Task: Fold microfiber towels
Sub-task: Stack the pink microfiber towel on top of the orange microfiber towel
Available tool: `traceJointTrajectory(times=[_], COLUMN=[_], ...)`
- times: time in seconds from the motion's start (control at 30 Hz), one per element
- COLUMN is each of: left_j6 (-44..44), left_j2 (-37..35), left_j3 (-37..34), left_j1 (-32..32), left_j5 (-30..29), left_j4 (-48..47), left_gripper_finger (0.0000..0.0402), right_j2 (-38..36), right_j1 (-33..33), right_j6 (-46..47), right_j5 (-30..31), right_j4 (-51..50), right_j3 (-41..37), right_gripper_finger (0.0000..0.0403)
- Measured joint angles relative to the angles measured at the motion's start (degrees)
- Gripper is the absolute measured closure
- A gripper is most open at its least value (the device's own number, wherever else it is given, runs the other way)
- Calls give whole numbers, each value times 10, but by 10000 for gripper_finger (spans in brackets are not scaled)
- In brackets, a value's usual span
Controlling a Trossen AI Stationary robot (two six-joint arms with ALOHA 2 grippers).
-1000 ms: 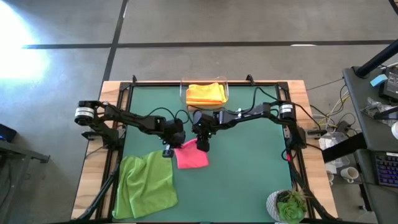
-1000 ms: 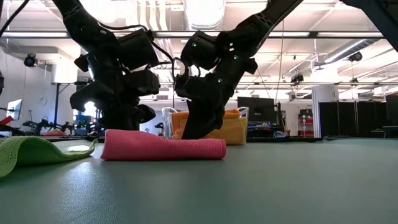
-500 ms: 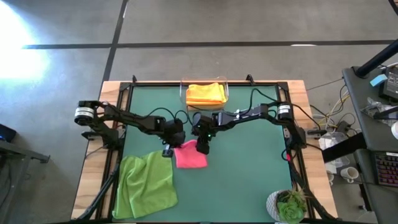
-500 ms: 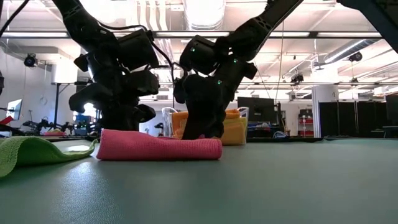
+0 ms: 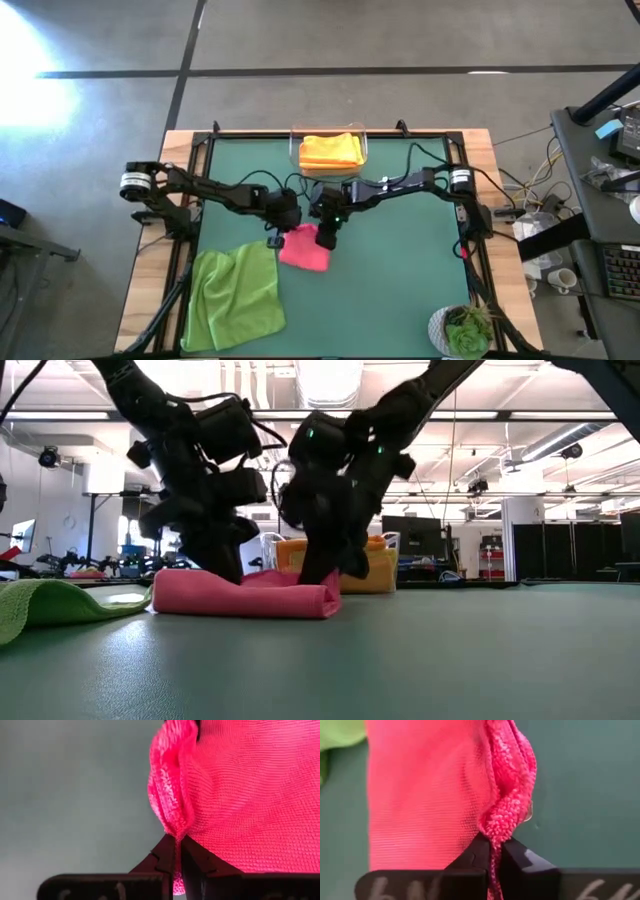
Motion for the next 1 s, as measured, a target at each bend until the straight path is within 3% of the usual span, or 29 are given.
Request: traceJointTrajectory(times=[0.3,0.63,0.83,1.0], left_j6=[5,68,91,126], left_j2=[-55,-122,-127,-112], left_j3=[7,52,79,104], left_j1=[0,12,38,68], left_j5=[0,-53,-103,-135], left_j4=[-3,-2,-3,54], left_gripper_finger=[400,400,400,400], right_j2=[-87,-164,-211,-234], right_j1=[5,4,1,-14], right_j6=[44,65,67,68], right_j5=[97,199,280,346], right_j4=[-55,-65,-113,-114], right_j3=[1,2,2,5], right_gripper_finger=[393,394,394,394])
